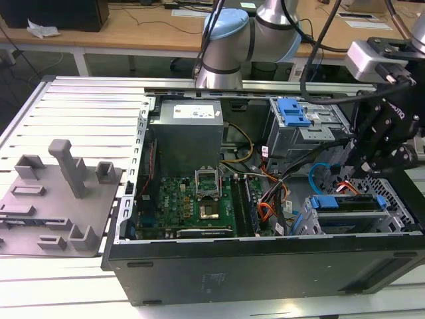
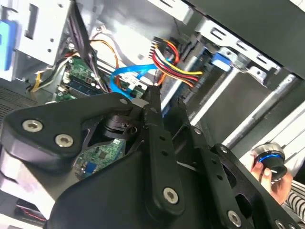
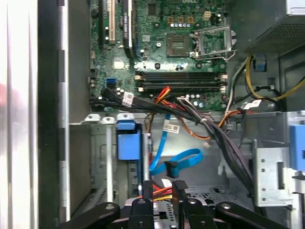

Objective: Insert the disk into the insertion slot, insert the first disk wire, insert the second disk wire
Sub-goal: 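Insert the second disk wire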

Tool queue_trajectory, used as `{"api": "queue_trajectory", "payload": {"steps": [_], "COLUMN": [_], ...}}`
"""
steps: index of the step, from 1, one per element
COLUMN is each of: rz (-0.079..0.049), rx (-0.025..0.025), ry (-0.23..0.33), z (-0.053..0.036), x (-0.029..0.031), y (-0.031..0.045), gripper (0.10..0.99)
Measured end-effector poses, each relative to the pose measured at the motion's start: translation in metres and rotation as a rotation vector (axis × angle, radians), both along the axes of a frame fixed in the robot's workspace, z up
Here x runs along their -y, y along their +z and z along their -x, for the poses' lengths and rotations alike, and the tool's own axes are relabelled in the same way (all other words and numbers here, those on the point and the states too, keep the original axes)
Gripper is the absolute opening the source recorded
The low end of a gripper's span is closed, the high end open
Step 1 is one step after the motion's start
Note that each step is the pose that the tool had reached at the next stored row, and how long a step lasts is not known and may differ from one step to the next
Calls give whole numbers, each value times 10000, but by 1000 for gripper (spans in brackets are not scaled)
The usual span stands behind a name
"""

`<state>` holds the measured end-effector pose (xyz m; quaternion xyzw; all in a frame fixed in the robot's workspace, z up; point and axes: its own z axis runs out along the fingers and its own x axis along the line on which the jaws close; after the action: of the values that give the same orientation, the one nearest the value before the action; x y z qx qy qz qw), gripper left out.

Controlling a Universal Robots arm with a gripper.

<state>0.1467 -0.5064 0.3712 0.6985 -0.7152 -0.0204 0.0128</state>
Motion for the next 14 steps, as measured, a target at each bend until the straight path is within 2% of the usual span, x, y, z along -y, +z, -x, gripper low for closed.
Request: {"api": "queue_trajectory", "payload": {"steps": [1, 2, 3, 6, 9, 14], "rz": [-1, 0, 0, -1, -1, 0], "rx": [0, 0, 0, 0, 0, -1], "ry": [0, 0, 16, 1009, 1696, 1827], "z": [0, 0, 0, 0, 0, 0], "x": [-61, -82, -82, -83, -83, -83], "y": [-1, 0, 0, -1, -1, 0], "gripper": [302, 302, 302, 302, 302, 302]}}
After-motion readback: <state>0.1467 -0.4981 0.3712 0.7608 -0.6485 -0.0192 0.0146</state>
